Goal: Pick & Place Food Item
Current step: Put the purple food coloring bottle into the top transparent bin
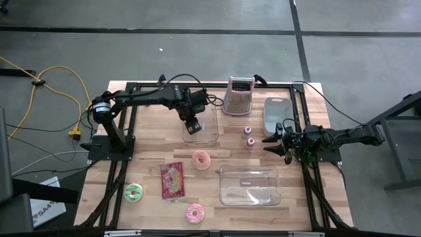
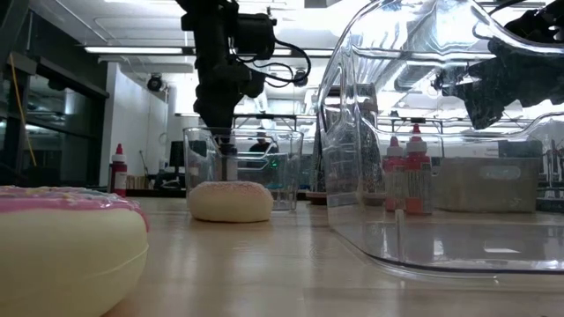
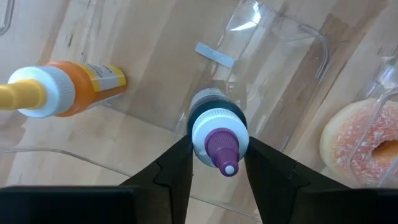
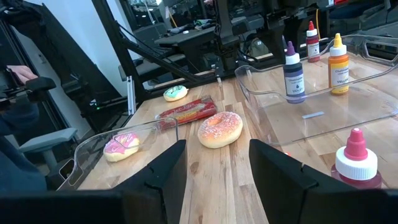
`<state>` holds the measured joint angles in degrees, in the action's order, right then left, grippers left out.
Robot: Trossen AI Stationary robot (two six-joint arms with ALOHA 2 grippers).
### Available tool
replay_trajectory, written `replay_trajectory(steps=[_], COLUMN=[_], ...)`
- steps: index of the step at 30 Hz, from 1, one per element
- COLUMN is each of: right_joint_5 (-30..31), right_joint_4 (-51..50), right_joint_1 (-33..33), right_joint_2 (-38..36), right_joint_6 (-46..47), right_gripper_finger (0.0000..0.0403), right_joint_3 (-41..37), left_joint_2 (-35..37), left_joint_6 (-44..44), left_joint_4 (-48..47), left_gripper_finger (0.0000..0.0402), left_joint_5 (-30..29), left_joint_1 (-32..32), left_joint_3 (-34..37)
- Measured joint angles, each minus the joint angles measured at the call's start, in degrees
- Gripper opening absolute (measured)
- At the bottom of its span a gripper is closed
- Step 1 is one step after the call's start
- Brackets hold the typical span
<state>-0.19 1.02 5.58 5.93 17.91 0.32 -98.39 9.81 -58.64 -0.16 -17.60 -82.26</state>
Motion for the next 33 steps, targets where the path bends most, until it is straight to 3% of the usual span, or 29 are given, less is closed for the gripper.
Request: replay_trajectory(steps=[33], right_joint_5=[0.0], right_joint_4=[0.0], right_joint_1=[0.0], right_joint_2=[0.0], right_joint_6=[0.0], right_gripper_finger=[0.0162], right_joint_3=[0.0], left_joint_2=[-2.4], left_joint_6=[-4.5], left_joint_4=[1.7], left_gripper_finger=[0.0135], left_joint_5=[3.1], left_joint_1=[-0.4], left_joint_3=[0.0])
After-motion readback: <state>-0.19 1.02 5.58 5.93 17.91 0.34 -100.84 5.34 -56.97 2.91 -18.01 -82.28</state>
